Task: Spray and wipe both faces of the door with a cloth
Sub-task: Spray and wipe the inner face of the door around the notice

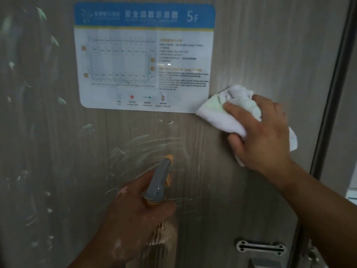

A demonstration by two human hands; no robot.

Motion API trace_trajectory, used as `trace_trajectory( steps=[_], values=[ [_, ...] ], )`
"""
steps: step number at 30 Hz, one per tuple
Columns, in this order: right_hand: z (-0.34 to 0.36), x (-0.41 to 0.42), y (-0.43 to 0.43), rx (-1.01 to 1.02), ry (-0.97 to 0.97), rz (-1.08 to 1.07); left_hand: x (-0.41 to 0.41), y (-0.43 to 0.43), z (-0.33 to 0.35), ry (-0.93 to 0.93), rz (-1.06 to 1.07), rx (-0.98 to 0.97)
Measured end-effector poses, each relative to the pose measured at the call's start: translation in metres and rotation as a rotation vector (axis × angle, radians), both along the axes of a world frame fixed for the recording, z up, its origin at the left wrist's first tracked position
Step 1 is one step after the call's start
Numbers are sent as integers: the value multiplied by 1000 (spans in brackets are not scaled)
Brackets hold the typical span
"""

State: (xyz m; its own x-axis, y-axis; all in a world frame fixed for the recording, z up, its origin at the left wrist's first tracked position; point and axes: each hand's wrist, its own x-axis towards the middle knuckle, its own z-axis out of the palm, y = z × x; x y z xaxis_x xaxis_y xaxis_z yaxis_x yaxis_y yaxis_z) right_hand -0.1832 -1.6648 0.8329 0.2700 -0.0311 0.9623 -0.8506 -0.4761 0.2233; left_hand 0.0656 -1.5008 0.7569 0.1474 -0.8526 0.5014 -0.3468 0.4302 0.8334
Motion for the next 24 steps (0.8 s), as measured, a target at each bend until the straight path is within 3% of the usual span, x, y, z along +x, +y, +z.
trace_trajectory(
  steps=[6,11,15,19,24],
  values=[
    [30,16,-1,-33,-46,5,3,-8,3,-24,50,-34],
    [-69,11,2,22,183,83,-1,-9,0,-16,13,24],
    [-125,-3,5,105,314,23,-14,-5,-3,-51,8,28],
    [-107,-4,10,97,220,34,-30,-5,-4,-81,-17,13],
    [-69,-1,10,87,-10,85,-48,-14,-1,18,-75,9]
  ],
)
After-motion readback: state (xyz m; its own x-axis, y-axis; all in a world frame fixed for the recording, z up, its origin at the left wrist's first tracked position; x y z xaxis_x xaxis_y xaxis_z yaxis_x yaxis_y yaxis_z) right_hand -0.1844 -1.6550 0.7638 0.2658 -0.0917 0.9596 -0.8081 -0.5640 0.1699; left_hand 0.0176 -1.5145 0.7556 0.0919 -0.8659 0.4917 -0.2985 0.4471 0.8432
